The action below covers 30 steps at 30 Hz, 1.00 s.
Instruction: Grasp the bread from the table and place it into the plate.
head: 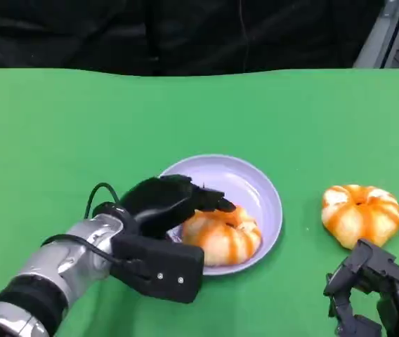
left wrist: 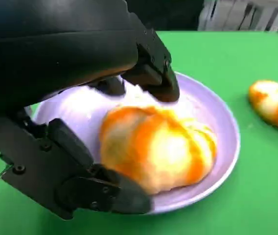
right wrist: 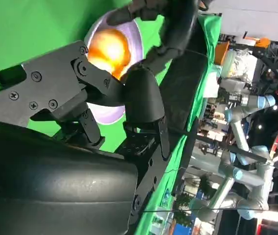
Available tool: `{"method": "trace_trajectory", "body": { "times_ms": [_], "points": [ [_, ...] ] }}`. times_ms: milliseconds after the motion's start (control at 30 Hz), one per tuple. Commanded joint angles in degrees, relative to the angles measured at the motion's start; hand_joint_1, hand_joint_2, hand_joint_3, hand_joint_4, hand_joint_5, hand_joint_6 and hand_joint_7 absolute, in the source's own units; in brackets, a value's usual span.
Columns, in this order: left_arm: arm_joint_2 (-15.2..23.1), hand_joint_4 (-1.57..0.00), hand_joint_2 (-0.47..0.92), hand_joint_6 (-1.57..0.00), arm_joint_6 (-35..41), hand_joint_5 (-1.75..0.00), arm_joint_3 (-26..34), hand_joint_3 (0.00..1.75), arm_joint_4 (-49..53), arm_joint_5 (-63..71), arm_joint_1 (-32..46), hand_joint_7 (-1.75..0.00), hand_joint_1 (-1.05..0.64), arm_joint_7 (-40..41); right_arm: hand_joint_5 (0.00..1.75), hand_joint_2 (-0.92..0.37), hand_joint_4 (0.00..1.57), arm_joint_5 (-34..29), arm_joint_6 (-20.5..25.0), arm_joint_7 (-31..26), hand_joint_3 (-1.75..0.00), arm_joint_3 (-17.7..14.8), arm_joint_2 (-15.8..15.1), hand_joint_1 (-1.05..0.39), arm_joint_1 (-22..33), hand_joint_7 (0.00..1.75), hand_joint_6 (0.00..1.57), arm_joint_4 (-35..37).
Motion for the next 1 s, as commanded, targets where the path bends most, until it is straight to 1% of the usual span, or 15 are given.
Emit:
{"method": "trace_trajectory", "body": {
  "times_ms": [33,200,300,433,667,700,733,767,833,1000],
  "points": [
    [1.1,0.0,0.92,-0.25,0.5,-0.02,0.4,0.56,-1.0,-0.8,-0.2,-0.03,-1.05,-1.4,1.75,-0.63,0.82,0.3,-0.1,-0.3,-1.0,-0.2,-0.2,-0.14,0.3,1.63,0.69,-0.8],
    [1.2,0.0,0.92,-0.25,0.7,-0.02,0.3,0.56,-1.3,-1.0,-0.1,-0.02,-1.05,-1.6,1.75,-0.63,0.82,0.3,0.0,-0.3,-1.0,-0.2,-0.2,-0.14,0.3,1.63,0.69,-0.8],
    [4.1,0.0,0.92,-0.23,0.5,0.0,2.4,0.6,-7.2,-3.1,2.2,-0.01,-1.05,-3.7,1.75,-0.63,0.82,0.3,-0.1,-0.4,-1.01,-0.4,-0.4,-0.13,0.1,1.63,0.69,-0.4],
    [5.7,0.0,0.92,-0.21,2.1,0.0,3.2,0.61,-11.1,-4.0,3.5,0.0,-1.05,-6.7,1.75,-0.63,0.81,0.3,-0.4,-0.3,-1.0,-0.5,-0.5,-0.13,-0.2,1.62,0.68,-0.2],
    [6.2,0.0,0.92,-0.2,3.8,0.0,3.9,0.62,-13.9,-4.2,4.6,0.0,-1.05,-8.9,1.75,-0.64,0.81,0.3,-0.5,-0.3,-0.99,-0.6,-0.6,-0.13,-0.3,1.63,0.68,-0.1],
    [6.7,0.0,0.92,-0.2,3.2,0.0,4.8,0.63,-15.0,-5.5,5.4,0.0,-1.05,-9.5,1.75,-0.64,0.81,0.3,-0.4,-0.2,-0.99,-0.5,-0.6,-0.13,-0.3,1.63,0.68,0.0],
    [7.1,0.0,0.92,-0.21,2.9,0.0,5.5,0.51,-15.8,-6.5,6.1,0.0,-1.05,-9.9,1.75,-0.64,0.8,0.2,-0.3,-0.2,-0.99,-0.5,-0.6,-0.14,-0.4,1.63,0.68,0.0],
    [7.4,0.0,0.92,-0.21,2.7,0.0,6.0,0.46,-16.4,-7.3,6.5,0.0,-1.05,-10.3,1.75,-0.64,0.8,0.2,-0.2,-0.2,-0.98,-0.5,-0.6,-0.14,-0.4,1.63,0.68,0.0],
    [7.5,0.0,0.92,-0.21,2.8,0.0,6.3,0.43,-17.1,-7.8,6.9,0.0,-1.05,-10.8,1.75,-0.64,0.8,0.2,-0.2,-0.2,-0.98,-0.5,-0.6,-0.14,-0.4,1.63,0.67,0.1],
    [7.6,0.0,0.92,-0.21,3.0,0.0,6.5,0.41,-17.7,-8.0,7.2,0.0,-1.05,-11.3,1.75,-0.65,0.8,0.2,-0.2,-0.2,-0.97,-0.5,-0.6,-0.15,-0.4,1.63,0.67,0.1]
  ]
}}
